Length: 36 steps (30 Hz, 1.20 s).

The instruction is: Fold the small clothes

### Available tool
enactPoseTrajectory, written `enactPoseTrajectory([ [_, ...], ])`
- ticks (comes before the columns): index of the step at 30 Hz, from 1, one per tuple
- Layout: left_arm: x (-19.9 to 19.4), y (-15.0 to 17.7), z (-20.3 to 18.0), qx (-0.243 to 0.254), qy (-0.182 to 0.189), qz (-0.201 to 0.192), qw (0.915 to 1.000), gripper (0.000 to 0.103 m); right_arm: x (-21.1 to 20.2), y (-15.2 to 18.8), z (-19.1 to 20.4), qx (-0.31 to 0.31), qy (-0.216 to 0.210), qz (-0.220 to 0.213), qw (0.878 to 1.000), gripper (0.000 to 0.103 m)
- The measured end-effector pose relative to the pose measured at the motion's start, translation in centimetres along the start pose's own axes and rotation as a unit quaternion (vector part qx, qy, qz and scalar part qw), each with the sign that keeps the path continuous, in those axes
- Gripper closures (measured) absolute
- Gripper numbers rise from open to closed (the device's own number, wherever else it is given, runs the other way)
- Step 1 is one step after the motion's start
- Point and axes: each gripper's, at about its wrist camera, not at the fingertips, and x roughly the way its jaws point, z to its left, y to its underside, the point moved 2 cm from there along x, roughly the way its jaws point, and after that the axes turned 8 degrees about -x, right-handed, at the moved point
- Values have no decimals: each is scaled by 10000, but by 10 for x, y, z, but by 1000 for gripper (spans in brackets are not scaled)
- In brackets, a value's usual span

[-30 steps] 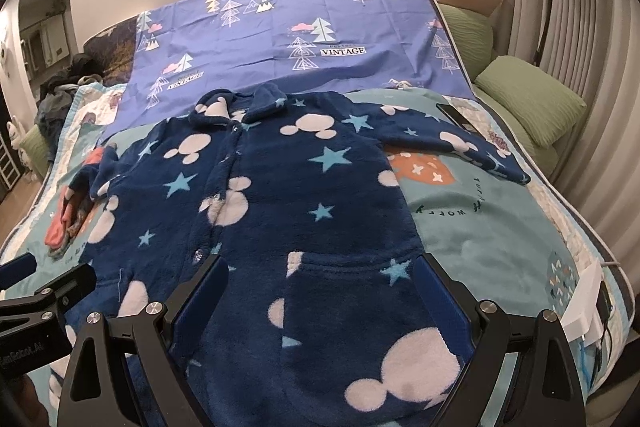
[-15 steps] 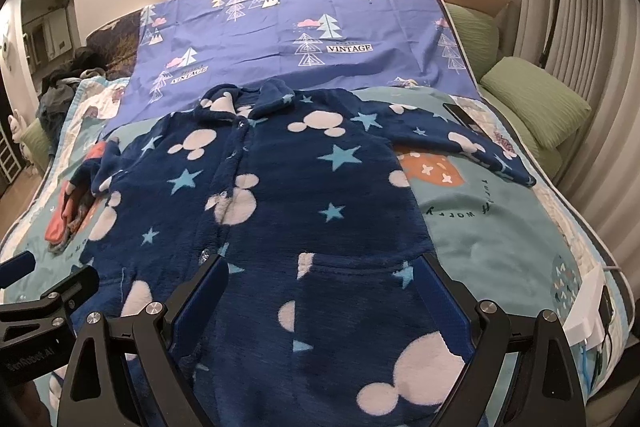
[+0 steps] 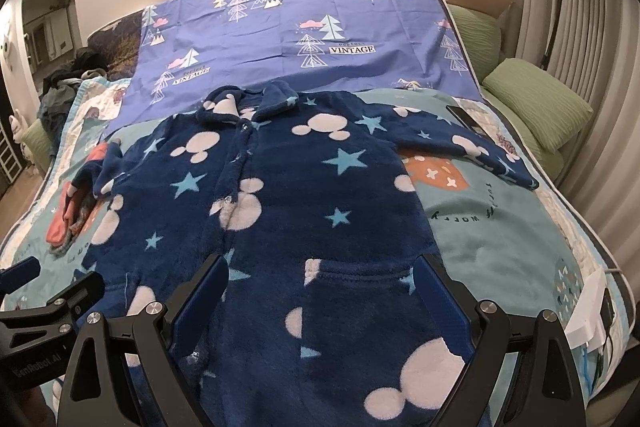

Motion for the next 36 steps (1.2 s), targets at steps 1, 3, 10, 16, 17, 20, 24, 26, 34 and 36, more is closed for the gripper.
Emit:
enactPoseTrajectory([
  [1,1,0,0,6,14,11,10000,1,0,0,0,-4,2,2,10000,8],
  [3,3,-1,-1,18,32,42,10000,1,0,-1,0,-11,9,-6,10000,8],
  [10,4,-2,-4,37,100,78,9999,1,0,-9,1,7,-13,-42,10000,8],
  [16,3,-2,-4,20,151,76,9999,1,1,-10,1,5,-43,-63,10000,8],
  [17,3,-2,-4,17,160,84,9998,1,1,-10,1,7,-50,-64,10000,8],
  [20,4,-2,-5,16,191,108,9998,1,2,-11,2,10,-49,-53,10000,8],
  [24,5,-3,-6,16,204,106,9997,1,2,-10,2,16,-54,-56,10000,8],
  [26,5,-3,-7,6,217,111,9997,1,2,-11,2,17,-55,-56,10000,8],
  [34,6,-3,-8,-5,229,122,9997,1,4,-11,3,-11,-64,-45,10000,8],
  [36,7,-3,-9,-26,268,138,9995,1,8,-11,5,-20,-72,-39,10000,8],
])
